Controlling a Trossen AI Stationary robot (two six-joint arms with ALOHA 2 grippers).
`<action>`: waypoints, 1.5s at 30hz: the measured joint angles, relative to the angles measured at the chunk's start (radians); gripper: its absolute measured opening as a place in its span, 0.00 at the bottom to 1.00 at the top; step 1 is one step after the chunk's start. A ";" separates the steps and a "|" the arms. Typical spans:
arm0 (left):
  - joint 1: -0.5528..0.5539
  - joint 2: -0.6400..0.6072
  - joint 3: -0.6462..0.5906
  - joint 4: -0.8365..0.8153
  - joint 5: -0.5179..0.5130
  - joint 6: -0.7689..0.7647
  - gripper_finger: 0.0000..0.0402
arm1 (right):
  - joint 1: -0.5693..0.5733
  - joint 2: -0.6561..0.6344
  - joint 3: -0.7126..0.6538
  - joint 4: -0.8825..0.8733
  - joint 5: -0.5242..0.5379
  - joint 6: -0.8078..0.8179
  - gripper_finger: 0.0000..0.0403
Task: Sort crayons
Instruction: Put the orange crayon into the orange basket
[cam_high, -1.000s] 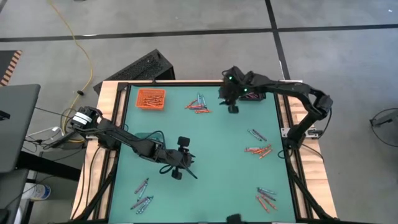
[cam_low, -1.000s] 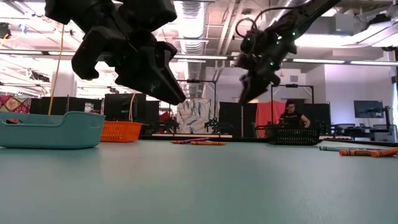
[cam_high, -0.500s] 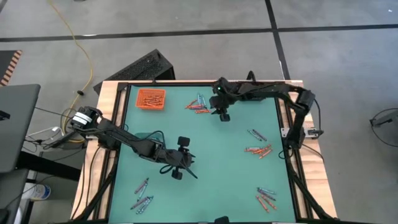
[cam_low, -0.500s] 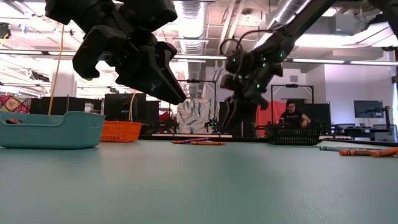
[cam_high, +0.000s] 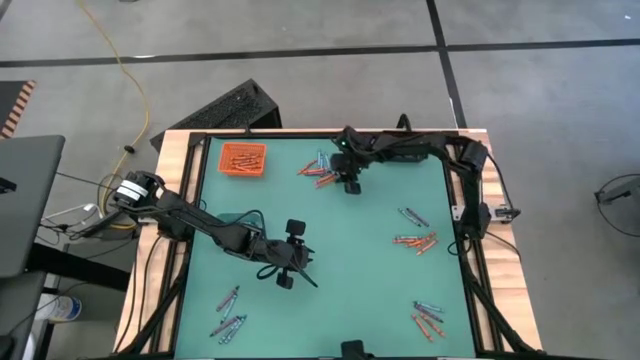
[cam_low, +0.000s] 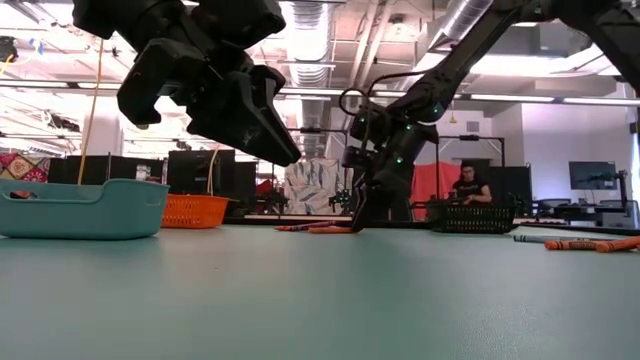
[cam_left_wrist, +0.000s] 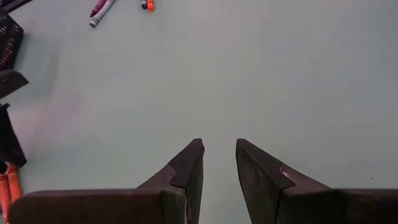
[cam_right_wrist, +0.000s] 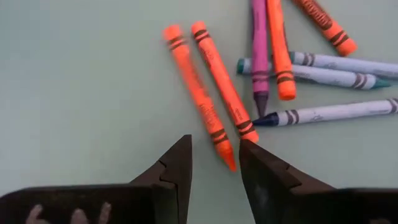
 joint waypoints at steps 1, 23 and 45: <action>0.000 0.000 0.000 0.000 0.001 0.000 0.21 | 0.000 0.002 0.011 -0.009 0.000 0.000 0.35; 0.000 0.000 0.000 -0.003 0.000 0.011 0.21 | 0.068 0.012 0.029 -0.145 0.004 -0.065 0.08; 0.043 -0.002 0.000 -0.043 -0.191 -0.003 0.21 | 0.179 -0.068 0.021 -0.244 0.068 -0.072 0.00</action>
